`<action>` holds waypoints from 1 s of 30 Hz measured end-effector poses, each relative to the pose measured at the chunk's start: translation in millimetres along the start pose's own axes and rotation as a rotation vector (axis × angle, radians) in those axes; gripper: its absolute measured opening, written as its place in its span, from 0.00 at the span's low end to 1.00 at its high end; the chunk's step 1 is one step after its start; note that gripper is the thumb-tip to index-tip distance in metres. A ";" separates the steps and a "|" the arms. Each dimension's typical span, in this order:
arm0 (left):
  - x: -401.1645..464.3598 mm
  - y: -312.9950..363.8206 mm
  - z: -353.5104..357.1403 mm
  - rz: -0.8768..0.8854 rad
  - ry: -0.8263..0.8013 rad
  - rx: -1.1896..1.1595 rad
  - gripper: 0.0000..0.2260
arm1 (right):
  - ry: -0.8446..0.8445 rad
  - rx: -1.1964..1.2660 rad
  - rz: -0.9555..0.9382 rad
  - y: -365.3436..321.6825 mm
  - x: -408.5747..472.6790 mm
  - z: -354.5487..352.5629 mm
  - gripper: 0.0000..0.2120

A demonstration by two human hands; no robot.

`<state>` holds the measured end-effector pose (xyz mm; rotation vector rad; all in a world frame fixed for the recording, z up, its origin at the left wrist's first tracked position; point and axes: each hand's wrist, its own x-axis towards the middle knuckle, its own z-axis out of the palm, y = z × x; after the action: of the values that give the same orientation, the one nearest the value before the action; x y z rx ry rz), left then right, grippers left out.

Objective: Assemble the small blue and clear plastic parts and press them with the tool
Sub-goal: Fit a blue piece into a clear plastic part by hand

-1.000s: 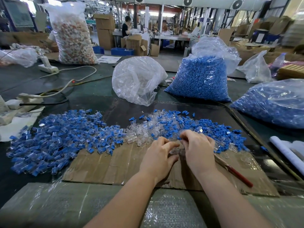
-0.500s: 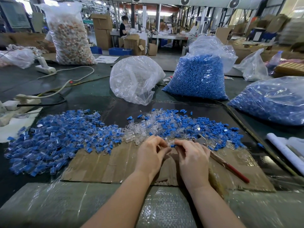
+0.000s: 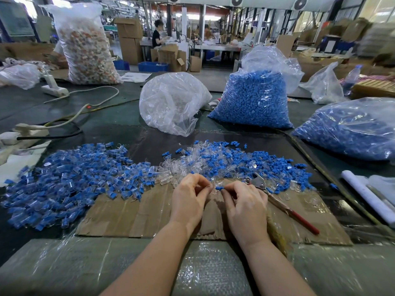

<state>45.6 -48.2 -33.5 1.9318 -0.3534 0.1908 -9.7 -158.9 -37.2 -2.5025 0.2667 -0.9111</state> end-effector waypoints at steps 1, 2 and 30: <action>0.1 -0.4 0.0 -0.017 0.003 -0.021 0.12 | -0.001 0.000 -0.001 -0.1 0.0 -0.1 0.03; 0.2 -0.9 0.3 -0.033 -0.001 -0.050 0.12 | -0.005 -0.001 -0.002 -0.2 0.0 -0.2 0.04; 0.9 2.8 -4.0 -0.075 -0.198 -0.130 0.08 | -0.082 0.017 -0.081 -0.7 -0.2 -0.8 0.09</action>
<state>45.6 -45.6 -29.2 1.8358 -0.4136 -0.0720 -10.4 -158.5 -36.4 -2.5437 0.1312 -0.8366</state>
